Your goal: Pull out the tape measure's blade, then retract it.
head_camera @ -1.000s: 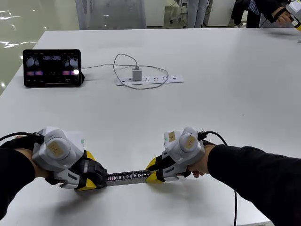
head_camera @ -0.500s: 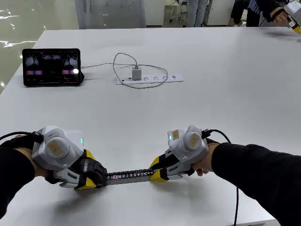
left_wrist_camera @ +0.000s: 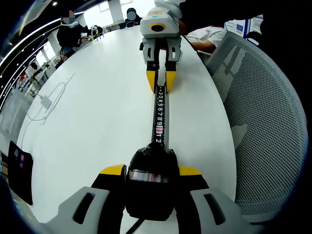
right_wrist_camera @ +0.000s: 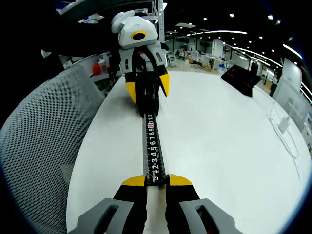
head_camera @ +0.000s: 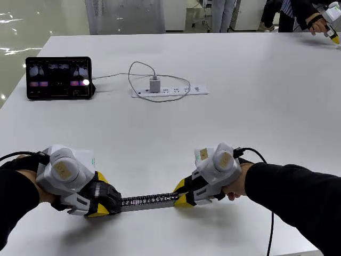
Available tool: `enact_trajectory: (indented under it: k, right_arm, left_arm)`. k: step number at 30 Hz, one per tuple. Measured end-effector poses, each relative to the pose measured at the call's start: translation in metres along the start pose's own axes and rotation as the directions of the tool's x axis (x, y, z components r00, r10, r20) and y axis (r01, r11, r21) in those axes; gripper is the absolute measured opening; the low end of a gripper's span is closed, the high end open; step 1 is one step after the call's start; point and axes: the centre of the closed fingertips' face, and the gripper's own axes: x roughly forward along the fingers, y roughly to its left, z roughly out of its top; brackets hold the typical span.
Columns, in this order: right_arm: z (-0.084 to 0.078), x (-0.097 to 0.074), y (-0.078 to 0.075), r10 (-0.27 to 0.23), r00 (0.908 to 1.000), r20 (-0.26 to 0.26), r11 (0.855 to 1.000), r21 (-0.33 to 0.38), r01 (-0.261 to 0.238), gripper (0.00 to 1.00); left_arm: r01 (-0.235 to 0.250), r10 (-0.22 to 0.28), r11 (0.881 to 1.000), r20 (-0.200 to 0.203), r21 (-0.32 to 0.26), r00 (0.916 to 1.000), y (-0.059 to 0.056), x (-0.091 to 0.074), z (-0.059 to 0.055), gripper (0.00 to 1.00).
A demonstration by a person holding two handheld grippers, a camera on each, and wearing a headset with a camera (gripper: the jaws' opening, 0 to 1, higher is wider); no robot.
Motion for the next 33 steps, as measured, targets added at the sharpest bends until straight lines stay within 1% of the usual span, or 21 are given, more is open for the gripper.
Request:
enact_trajectory:
  k: [13,22,33]
  right_arm:
    - [-0.006,-0.008,-0.002,-0.006,1.0000,-0.007,1.000,0.008,0.006,0.10]
    - [-0.015,-0.015,-0.006,-0.015,0.9998,-0.012,1.000,0.015,0.016,0.10]
    - [-0.022,-0.024,-0.005,-0.025,0.9996,-0.016,0.999,0.025,0.025,0.10]
  left_arm:
    - [0.000,0.000,1.000,0.003,-0.003,1.0000,0.000,0.000,0.000,0.34]
    - [-0.003,0.003,1.000,0.005,-0.006,1.0000,-0.001,-0.002,0.001,0.34]
    - [-0.003,0.003,1.000,0.005,-0.007,1.0000,-0.002,-0.002,0.001,0.34]
